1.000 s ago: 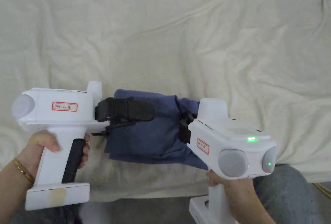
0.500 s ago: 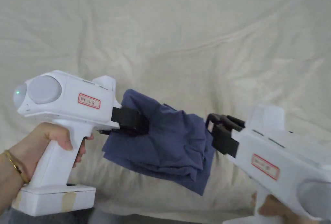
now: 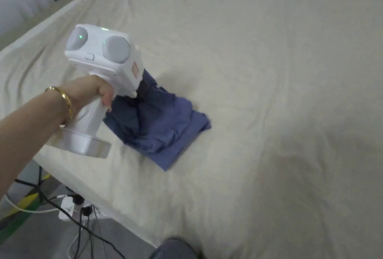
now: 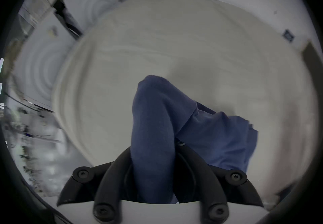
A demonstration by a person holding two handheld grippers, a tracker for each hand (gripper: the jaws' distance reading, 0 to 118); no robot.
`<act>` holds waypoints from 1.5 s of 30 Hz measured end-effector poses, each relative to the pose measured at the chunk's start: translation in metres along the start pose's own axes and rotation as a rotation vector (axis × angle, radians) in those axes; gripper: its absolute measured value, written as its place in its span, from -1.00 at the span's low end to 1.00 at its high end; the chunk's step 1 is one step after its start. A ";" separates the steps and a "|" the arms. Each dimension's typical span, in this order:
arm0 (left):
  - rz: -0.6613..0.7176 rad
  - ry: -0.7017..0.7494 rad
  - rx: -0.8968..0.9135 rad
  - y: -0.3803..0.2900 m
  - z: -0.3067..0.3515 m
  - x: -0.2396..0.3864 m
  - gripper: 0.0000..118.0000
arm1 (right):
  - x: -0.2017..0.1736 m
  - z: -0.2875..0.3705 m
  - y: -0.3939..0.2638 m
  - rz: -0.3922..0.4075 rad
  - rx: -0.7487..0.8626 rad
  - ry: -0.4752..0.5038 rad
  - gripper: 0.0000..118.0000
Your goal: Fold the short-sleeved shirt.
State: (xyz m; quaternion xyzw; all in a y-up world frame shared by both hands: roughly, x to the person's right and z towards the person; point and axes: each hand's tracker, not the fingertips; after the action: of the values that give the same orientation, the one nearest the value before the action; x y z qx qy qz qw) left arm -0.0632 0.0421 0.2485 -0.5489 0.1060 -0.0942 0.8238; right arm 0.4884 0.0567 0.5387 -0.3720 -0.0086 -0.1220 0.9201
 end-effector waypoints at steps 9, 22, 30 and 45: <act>0.108 0.538 0.173 0.024 -0.046 -0.068 0.83 | -0.019 -0.034 0.005 -0.004 -0.063 0.032 -0.97; 0.208 0.119 0.821 -0.010 0.194 0.015 -0.95 | -0.012 0.048 0.054 0.116 0.234 0.061 -0.97; 0.103 -0.149 1.097 -0.080 0.312 0.122 -0.95 | 0.011 0.120 0.071 0.128 0.499 -0.044 -0.97; 0.018 -0.428 1.138 -0.187 0.322 0.241 -0.95 | 0.042 0.184 0.028 0.115 0.628 -0.263 -0.97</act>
State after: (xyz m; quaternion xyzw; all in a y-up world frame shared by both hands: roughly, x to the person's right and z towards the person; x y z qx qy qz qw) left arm 0.2506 0.1899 0.5248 -0.0280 -0.1241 -0.0166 0.9917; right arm 0.5492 0.1934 0.6570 -0.0830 -0.1430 -0.0122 0.9862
